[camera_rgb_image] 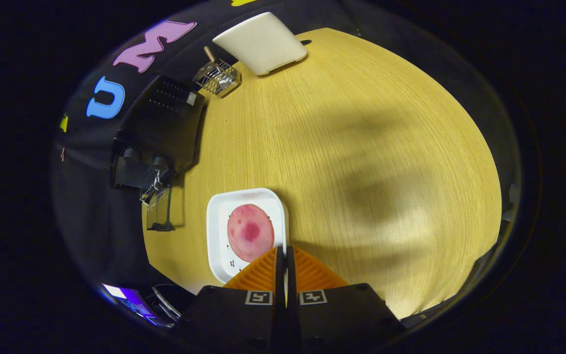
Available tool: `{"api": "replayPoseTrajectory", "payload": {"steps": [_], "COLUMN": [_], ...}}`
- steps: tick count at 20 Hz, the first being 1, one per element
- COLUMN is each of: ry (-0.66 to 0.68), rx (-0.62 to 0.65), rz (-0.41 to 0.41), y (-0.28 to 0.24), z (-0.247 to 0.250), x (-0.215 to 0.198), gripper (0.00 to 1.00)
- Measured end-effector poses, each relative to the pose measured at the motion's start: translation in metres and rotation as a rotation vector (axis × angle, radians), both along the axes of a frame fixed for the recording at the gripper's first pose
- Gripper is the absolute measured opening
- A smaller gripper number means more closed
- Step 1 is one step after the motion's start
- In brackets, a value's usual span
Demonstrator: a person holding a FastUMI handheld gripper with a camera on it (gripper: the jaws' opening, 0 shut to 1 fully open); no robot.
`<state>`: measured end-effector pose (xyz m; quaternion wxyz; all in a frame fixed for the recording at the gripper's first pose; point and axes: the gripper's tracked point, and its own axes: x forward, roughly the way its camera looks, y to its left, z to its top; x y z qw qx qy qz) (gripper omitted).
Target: Open the toaster oven, put the food inside, and close the toaster oven door.
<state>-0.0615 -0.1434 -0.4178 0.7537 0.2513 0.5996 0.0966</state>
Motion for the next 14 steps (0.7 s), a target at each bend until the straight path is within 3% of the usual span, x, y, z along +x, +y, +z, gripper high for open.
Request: {"api": "replayPoseTrajectory", "payload": {"steps": [7,14], "ry": [-0.002,-0.023], "rx": [0.096,0.197], "rz": [-0.086,-0.189], "y": [0.023,0.077], "z": [0.027,0.071], "x": [-0.011,-0.019], "gripper": [0.05,0.05]}}
